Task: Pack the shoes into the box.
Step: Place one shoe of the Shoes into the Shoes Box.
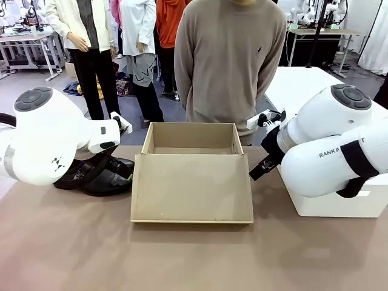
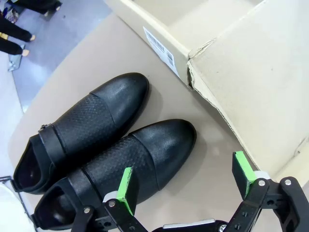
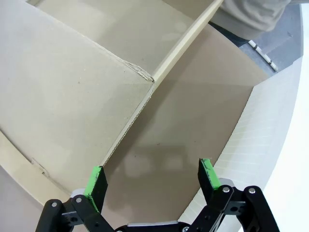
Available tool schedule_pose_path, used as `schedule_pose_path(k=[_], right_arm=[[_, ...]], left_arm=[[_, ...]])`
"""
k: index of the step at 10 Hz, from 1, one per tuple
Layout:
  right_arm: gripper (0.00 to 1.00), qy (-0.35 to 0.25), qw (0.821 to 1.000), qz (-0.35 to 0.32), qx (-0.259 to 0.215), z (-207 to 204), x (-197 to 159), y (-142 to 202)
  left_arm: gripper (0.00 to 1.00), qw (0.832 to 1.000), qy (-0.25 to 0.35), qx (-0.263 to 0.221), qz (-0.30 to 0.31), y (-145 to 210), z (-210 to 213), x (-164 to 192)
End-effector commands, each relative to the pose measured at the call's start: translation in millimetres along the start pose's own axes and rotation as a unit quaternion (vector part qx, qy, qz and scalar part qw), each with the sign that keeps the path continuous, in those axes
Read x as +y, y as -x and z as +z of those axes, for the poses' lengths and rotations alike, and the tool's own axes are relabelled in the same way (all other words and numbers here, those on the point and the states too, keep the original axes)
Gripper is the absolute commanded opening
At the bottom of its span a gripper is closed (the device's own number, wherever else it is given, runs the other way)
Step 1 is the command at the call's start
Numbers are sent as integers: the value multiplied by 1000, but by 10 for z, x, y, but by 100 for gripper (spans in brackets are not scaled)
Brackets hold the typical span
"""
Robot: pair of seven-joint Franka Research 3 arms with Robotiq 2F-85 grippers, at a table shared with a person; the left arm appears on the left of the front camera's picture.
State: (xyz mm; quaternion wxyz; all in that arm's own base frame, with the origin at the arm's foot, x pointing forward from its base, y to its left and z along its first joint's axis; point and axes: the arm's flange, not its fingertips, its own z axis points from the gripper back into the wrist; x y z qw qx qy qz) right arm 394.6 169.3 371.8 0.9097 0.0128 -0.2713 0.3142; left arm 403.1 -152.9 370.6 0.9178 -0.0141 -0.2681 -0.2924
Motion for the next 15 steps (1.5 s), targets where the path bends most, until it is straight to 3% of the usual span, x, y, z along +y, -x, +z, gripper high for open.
schedule_pose_path(k=[1,7,15], right_arm=[[100,0,1000,-1,0,1,-1,-1],[100,-11,1000,-3,5,62,-20,-46],[100,-38,998,14,-40,1002,-293,-417]], left_arm=[[100,1000,0,0,1,1,0,5],[100,1000,-8,-3,-8,-51,98,-5],[100,998,-40,-26,-52,-569,1039,-53]])
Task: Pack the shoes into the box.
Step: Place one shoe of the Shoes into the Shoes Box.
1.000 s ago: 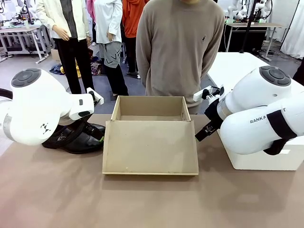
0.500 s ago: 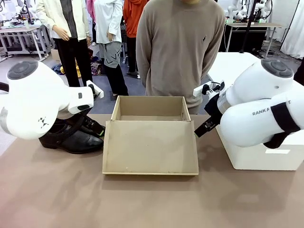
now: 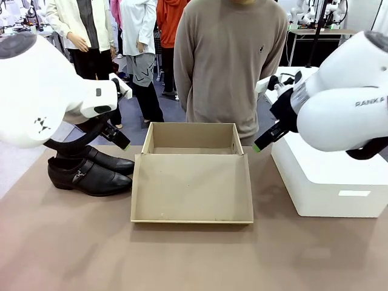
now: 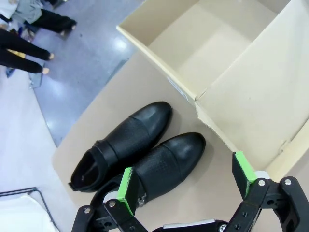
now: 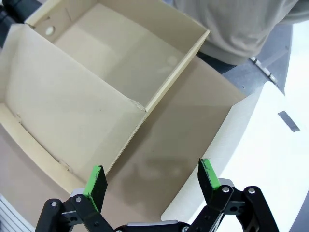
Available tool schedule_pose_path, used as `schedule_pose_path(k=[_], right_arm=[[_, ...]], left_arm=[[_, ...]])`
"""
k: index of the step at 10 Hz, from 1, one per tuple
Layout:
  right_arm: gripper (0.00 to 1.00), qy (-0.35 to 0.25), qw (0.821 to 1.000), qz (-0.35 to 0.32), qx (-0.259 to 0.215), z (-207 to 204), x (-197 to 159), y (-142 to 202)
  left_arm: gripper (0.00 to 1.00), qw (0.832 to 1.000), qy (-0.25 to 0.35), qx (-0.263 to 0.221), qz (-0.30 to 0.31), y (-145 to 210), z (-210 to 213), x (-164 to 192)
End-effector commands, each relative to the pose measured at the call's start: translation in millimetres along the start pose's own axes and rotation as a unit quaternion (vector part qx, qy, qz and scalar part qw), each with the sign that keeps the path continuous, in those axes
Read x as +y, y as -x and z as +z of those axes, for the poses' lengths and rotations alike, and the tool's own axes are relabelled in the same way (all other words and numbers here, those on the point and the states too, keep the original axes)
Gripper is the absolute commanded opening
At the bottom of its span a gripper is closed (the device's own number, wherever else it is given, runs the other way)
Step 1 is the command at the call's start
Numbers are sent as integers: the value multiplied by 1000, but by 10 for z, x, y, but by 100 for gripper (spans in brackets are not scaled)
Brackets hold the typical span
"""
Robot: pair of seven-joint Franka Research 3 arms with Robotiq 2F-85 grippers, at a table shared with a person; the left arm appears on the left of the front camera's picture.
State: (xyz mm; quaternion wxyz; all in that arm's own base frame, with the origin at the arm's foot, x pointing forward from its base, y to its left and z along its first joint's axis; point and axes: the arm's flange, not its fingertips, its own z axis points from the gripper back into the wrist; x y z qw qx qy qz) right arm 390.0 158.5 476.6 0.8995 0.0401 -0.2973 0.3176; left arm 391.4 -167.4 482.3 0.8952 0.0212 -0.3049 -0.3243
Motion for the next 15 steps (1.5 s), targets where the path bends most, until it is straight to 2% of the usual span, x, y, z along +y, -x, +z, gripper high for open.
schedule_pose_path(k=[1,3,6,8,11,15], right_arm=[[100,-20,1000,18,-8,140,-83,-9],[100,-36,999,23,-25,257,-125,-4],[100,-90,989,59,-97,524,-239,84],[100,-121,979,94,-134,665,-309,132],[100,-180,955,155,-176,836,-390,178],[100,-222,935,189,-202,942,-449,233]], left_arm=[[100,1000,-13,4,-13,-65,131,-11],[100,1000,-1,-4,-23,-104,257,15],[100,991,68,-68,-88,-100,578,168],[100,981,96,-84,-146,-108,740,254],[100,961,169,-103,-194,-77,912,371],[100,948,202,-133,-208,21,1053,642]])
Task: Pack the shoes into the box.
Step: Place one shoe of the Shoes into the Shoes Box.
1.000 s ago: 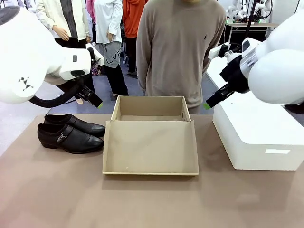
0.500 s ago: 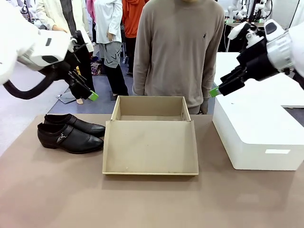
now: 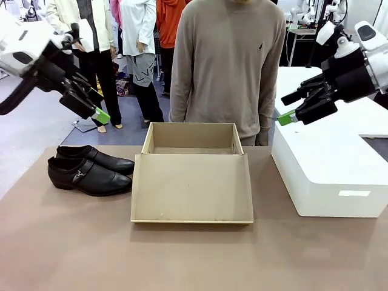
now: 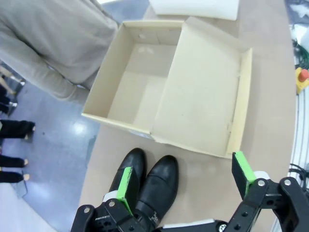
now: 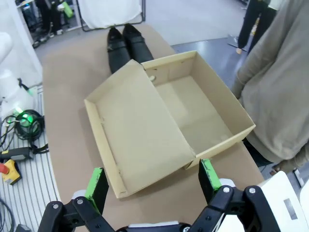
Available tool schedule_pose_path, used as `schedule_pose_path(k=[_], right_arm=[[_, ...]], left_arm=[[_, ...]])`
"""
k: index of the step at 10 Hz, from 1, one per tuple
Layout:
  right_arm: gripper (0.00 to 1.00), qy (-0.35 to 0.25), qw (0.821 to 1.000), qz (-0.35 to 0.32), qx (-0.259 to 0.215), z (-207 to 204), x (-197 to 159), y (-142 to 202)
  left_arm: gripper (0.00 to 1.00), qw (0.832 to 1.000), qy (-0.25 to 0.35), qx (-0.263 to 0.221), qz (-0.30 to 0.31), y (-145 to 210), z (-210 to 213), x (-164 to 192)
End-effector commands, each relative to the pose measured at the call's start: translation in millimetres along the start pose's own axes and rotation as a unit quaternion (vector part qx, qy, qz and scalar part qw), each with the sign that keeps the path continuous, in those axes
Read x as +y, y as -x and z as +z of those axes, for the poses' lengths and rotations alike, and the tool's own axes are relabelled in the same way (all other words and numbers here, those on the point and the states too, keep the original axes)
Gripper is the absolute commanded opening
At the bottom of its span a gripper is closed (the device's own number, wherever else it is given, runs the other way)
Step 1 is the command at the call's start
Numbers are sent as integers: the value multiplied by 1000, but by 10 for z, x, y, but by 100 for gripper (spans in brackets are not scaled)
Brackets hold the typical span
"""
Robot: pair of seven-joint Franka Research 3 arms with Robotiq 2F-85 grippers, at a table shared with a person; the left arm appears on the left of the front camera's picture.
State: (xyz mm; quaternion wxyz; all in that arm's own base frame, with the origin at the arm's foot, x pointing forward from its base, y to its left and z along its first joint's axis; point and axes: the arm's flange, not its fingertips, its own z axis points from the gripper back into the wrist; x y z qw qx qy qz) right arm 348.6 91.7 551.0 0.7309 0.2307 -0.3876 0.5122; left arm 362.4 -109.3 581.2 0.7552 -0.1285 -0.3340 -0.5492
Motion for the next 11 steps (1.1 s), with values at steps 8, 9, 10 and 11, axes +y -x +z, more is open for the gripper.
schedule_pose_path(k=[8,9,10,11], right_arm=[[100,-20,1000,-1,-10,28,-7,57],[100,-20,1000,-1,-10,28,-7,57],[100,-20,1000,-1,-10,28,-7,57],[100,-20,1000,-1,-10,28,-7,57]], left_arm=[[100,1000,2,-11,-4,99,77,90],[100,1000,2,-11,-4,99,77,90],[100,1000,2,-11,-4,99,77,90],[100,1000,2,-11,-4,99,77,90]])
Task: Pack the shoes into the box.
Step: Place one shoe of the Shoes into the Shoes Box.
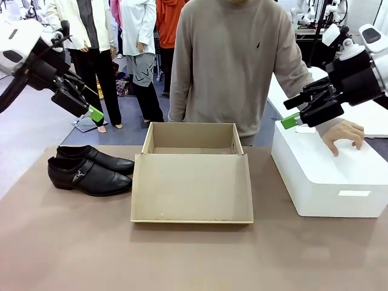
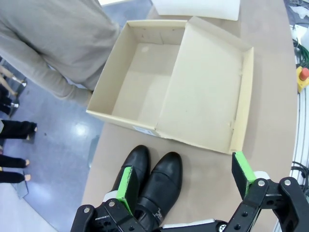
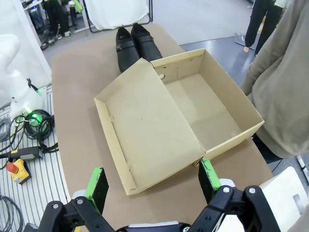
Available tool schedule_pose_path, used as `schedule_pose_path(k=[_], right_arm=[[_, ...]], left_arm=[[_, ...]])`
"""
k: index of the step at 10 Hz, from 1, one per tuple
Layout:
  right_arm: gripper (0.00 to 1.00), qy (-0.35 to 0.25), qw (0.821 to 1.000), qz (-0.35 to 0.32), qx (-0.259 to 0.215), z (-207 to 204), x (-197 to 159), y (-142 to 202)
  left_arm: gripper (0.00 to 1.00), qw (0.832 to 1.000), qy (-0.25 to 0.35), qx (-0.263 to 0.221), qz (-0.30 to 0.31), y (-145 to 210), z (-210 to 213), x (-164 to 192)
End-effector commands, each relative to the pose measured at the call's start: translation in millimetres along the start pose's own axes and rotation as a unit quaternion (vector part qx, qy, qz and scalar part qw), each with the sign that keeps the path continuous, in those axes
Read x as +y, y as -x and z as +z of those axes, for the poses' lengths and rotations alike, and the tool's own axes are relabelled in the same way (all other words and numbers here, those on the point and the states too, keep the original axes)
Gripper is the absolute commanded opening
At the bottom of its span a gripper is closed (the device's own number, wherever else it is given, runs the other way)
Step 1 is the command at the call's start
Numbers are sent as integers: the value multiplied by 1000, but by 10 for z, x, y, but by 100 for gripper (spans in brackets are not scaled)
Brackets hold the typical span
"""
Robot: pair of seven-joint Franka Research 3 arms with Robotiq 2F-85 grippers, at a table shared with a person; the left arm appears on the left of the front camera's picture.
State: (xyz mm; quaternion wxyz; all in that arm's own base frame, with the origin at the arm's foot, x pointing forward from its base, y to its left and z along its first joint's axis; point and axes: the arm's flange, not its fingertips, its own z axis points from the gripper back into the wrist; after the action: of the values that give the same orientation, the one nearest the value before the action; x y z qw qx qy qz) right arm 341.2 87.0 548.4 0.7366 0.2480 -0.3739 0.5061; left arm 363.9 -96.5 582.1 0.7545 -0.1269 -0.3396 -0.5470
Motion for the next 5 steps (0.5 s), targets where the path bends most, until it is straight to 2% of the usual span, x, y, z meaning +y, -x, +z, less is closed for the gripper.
schedule_pose_path(k=[1,4,5], right_arm=[[100,-4,1000,16,-12,-12,-60,-6],[100,-4,1000,16,-12,-12,-60,-6],[100,-4,1000,16,-12,-12,-60,-6]], left_arm=[[100,1000,7,-7,-4,12,4,27],[100,1000,0,0,0,3,1,1],[100,1000,-3,23,-7,-15,44,75]])
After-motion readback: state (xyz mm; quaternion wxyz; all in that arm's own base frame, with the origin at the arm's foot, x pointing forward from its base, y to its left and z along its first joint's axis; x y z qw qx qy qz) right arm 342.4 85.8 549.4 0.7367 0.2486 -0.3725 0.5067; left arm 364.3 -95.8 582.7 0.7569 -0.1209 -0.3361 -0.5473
